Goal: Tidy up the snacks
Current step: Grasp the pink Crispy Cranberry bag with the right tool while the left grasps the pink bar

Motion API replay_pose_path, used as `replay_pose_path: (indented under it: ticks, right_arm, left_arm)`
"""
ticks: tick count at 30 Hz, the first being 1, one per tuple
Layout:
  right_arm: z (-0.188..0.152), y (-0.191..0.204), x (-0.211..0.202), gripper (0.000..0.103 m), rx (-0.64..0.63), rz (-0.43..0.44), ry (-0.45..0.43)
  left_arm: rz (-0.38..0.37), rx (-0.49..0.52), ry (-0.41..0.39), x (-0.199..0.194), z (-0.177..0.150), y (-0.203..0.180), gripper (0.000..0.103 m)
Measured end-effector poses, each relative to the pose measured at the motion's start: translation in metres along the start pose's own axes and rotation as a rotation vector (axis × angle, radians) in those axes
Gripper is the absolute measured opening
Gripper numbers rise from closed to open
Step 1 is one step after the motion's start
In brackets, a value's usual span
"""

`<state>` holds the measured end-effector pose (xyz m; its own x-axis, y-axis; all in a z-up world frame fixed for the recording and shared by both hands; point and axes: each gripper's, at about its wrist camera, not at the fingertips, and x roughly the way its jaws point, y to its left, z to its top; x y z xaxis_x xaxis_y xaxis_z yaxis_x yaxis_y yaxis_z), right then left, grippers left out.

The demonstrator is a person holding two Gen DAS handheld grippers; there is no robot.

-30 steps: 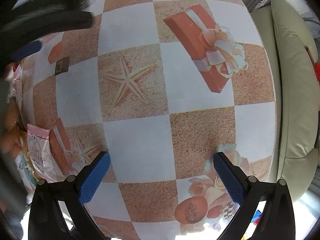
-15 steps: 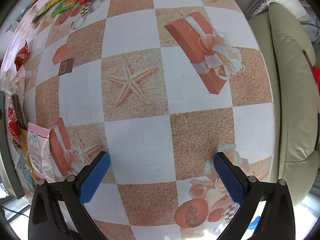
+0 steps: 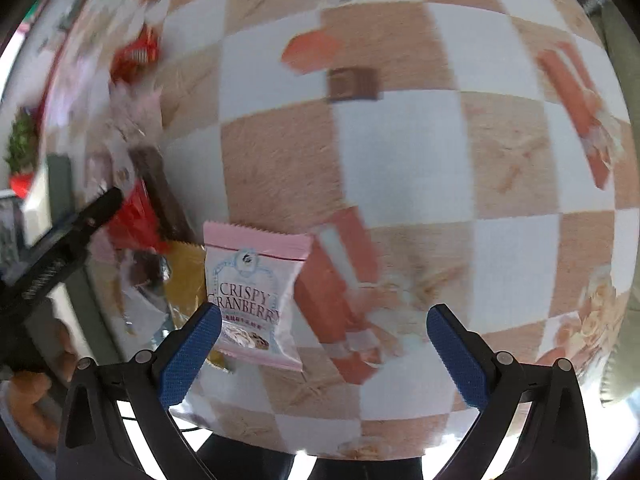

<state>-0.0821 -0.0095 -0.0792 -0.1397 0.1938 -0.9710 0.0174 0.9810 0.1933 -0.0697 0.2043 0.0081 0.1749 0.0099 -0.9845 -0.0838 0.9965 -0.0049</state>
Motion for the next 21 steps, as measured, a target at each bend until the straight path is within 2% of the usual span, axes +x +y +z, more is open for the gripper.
replay_pose_path:
  ticks: [5, 9, 12, 15, 19, 20, 21]
  right_arm:
    - [-0.019, -0.007, -0.003, 0.103, 0.013, -0.021, -0.019]
    - [-0.026, -0.029, -0.009, 0.103, 0.036, -0.019, -0.018]
    - [-0.03, -0.023, -0.013, 0.103, 0.008, 0.004, -0.023]
    - [-0.031, -0.008, -0.01, 0.103, -0.01, -0.048, -0.018]
    - [-0.041, -0.01, -0.003, 0.103, -0.006, -0.112, -0.003]
    - [-0.042, -0.01, -0.002, 0.103, -0.013, -0.123, -0.002]
    - [-0.042, -0.013, -0.001, 0.103, -0.024, -0.139, 0.001]
  left_arm:
    - [0.006, -0.019, 0.028, 0.013, -0.001, 0.021, 0.103]
    - [-0.004, -0.001, 0.028, 0.02, 0.005, 0.021, 0.103]
    - [-0.01, 0.018, 0.025, 0.024, 0.013, 0.019, 0.103]
    - [-0.016, 0.038, 0.026, 0.027, 0.018, 0.018, 0.103]
    - [-0.025, 0.07, 0.021, 0.024, 0.022, 0.024, 0.103]
    - [-0.023, 0.074, 0.02, 0.021, 0.03, 0.01, 0.103]
    - [-0.025, 0.076, 0.013, 0.022, 0.031, 0.012, 0.103]
